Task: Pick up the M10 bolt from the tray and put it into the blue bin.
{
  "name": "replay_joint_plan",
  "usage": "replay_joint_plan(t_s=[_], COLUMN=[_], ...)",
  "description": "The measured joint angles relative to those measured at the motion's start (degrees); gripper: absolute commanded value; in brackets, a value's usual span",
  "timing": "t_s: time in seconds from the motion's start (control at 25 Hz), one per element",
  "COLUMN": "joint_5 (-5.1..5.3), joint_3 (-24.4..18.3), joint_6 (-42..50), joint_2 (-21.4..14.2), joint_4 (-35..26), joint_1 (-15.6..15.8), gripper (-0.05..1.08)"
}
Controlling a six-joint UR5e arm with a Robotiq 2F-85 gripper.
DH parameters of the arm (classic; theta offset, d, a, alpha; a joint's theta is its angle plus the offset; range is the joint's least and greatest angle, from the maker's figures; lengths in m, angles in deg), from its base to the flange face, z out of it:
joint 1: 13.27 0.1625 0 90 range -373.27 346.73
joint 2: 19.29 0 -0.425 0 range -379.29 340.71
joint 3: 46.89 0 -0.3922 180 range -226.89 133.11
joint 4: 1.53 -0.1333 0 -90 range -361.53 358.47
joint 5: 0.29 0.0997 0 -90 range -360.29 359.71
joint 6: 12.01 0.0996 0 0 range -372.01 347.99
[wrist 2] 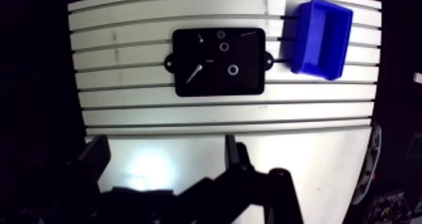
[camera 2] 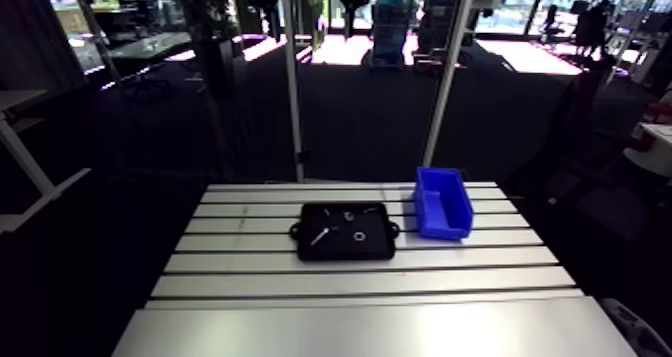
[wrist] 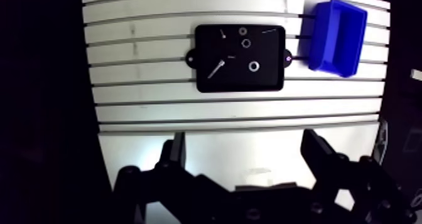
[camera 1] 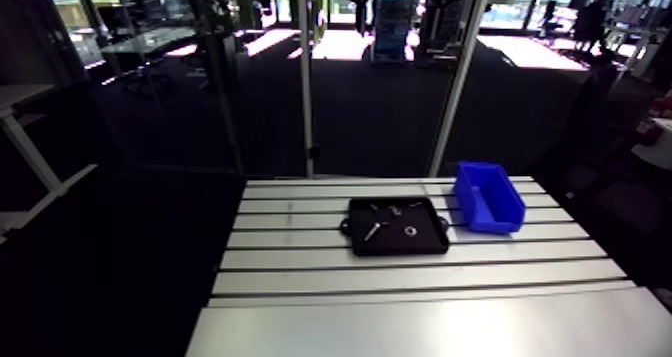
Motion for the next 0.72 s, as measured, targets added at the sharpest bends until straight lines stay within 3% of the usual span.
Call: replay_joint_plan(t_s=[0.72], joint_5=[0.31], joint_3=[0.7], joint_6=[0.4], joint_2=[0.0], joint_4=[0.7], joint_1=[0.0], gripper=[0.01])
